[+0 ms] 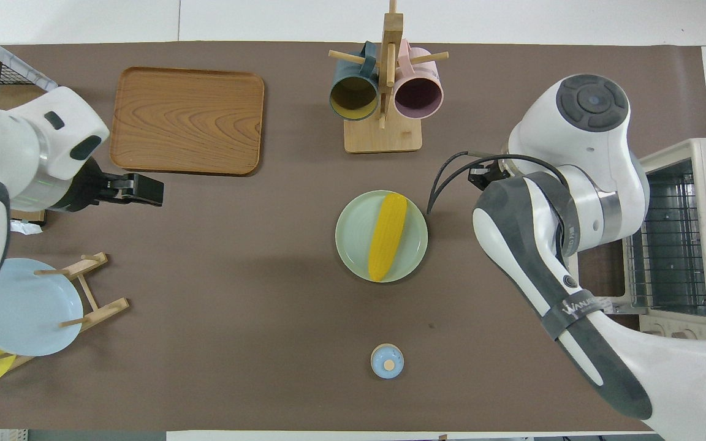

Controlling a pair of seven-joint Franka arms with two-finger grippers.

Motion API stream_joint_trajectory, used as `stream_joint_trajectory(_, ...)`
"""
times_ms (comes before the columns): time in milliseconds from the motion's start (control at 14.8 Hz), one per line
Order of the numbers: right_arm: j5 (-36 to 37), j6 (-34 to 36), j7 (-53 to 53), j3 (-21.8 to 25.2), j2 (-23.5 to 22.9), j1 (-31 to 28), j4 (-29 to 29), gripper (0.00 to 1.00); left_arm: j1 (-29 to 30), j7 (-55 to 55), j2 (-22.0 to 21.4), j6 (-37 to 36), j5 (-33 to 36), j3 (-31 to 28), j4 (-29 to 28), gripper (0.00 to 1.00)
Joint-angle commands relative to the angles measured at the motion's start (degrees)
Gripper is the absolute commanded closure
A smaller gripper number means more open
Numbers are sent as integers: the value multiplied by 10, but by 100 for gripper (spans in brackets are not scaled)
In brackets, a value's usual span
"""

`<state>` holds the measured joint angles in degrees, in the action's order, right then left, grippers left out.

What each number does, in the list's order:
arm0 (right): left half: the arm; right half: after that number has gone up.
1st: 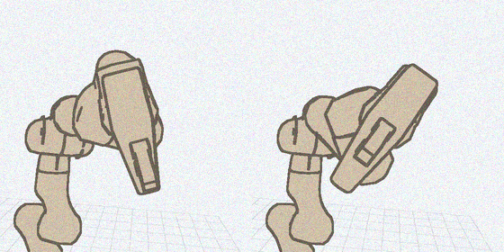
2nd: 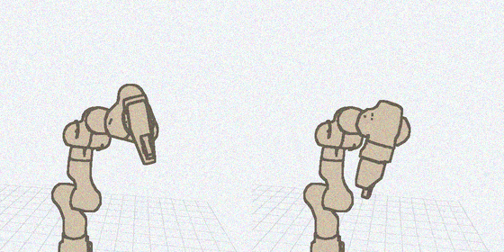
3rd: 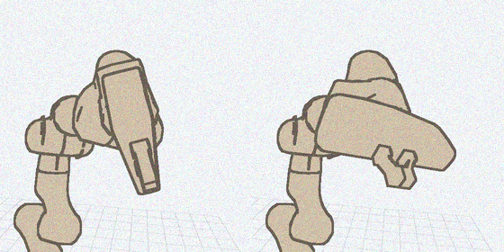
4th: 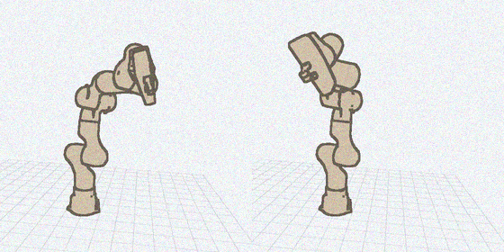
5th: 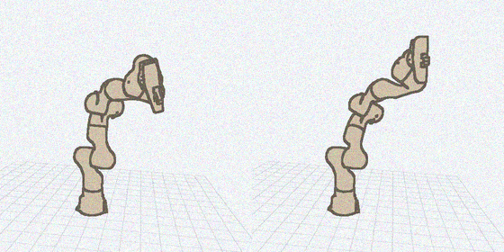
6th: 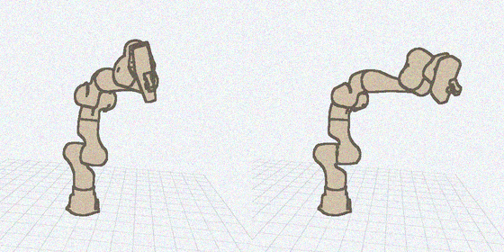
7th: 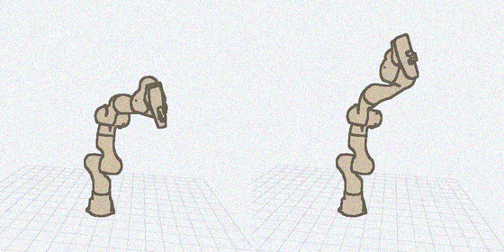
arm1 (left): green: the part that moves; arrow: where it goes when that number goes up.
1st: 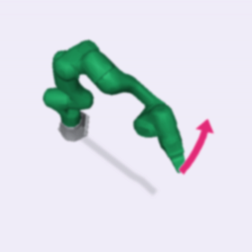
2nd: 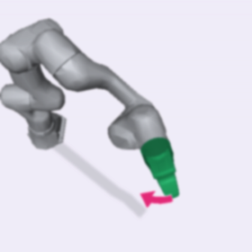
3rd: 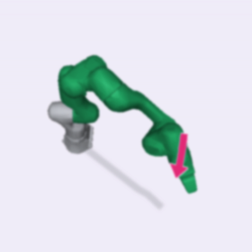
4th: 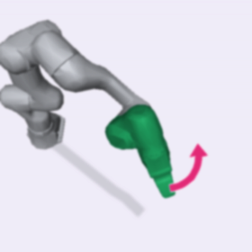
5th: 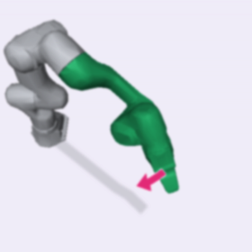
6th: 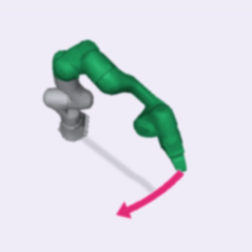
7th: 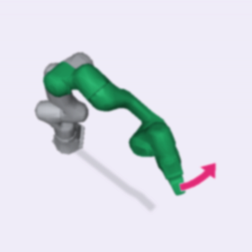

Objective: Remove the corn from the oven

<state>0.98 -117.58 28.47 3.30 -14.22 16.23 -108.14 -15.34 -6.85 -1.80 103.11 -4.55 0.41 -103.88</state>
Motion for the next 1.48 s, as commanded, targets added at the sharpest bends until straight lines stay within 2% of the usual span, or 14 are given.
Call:
stream_joint_trajectory(0, 11, -95, -25, -8, 65, -18, -156, 100, -48, -15, 0, 47, -31, -8, -33, 0)
stream_joint_trajectory(270, 12, -106, -69, -8, 84, -74, -213, 100, -138, -48, 58, 118, -32, -8, -34, 0)
stream_joint_trajectory(539, 13, -145, -122, -8, 87, -113, -239, 100, -215, -107, 119, 202, -33, -8, -33, 0)
stream_joint_trajectory(674, 16, -173, -126, -8, 87, -113, -257, 100, -243, -120, 158, 230, -50, -8, -13, 0)
stream_joint_trajectory(809, 66, -174, -125, -8, 87, -114, -256, 100, -264, -125, 202, 246, -53, -10, 18, 0)
stream_joint_trajectory(876, 95, -169, -121, -7, 87, -114, -253, 100, -268, -134, 238, 251, -52, -10, 58, 0)
stream_joint_trajectory(1011, 143, -143, -119, -6, 85, -117, -231, 100, -275, -137, 277, 253, -50, -10, 103, 0)
stream_joint_trajectory(1146, 182, -90, -123, -6, 87, -131, -192, 100, -277, -137, 304, 254, -45, -11, 112, 0)
stream_joint_trajectory(1416, 231, 24, -158, -7, 96, -142, -110, 100, -293, -131, 307, 309, -23, -8, 79, 0)
